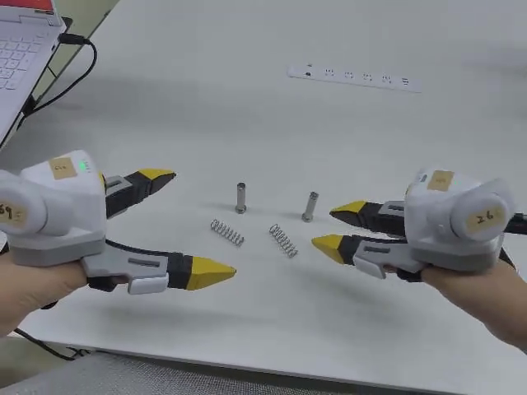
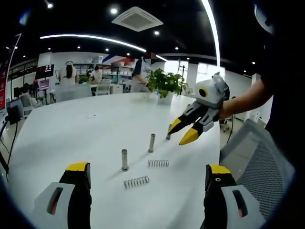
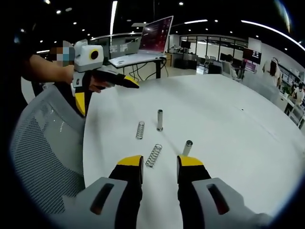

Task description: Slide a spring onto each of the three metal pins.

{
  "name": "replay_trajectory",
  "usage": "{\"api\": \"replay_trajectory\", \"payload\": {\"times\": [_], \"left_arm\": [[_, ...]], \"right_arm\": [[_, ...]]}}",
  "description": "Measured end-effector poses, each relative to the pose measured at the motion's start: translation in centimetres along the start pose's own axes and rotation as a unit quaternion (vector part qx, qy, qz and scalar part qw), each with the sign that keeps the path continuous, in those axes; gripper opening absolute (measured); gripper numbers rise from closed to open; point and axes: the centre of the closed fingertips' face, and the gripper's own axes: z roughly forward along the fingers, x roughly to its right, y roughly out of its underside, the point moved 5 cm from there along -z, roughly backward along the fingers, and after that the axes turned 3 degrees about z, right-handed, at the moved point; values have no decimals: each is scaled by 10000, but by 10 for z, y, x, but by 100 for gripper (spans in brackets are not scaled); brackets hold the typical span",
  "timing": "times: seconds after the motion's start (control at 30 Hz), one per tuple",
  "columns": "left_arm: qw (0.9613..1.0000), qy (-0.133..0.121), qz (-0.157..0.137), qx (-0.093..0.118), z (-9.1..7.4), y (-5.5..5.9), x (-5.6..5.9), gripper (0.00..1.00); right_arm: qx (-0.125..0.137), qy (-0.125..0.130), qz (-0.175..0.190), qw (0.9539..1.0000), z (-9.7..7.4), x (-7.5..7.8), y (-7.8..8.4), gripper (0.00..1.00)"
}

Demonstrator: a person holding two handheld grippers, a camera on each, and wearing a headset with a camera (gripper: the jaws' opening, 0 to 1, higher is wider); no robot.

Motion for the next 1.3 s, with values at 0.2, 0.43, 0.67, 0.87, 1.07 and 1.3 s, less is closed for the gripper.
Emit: {"api": "replay_trajectory", "payload": {"times": [0.2,0.43,0.67,0.87,1.07,1.3], "left_arm": [[10000,-2,0,3,0,0,0,97],[10000,-4,6,-7,0,0,0,97],[10000,-19,-7,-10,-2,1,0,97],[10000,-27,-13,-13,-2,1,-1,97],[10000,-37,-9,-12,-2,0,-2,97],[10000,-35,-15,-17,-3,1,-3,96]], "right_arm": [[-178,-141,-58,9997,16,-7,1,26],[-364,-229,-98,9990,32,-13,5,25],[-576,-181,7,9982,44,-11,12,22],[-787,-136,61,9968,52,-10,19,20],[-947,-79,72,9955,57,-8,25,18],[-1050,-111,-73,9944,60,-12,28,14]]}}
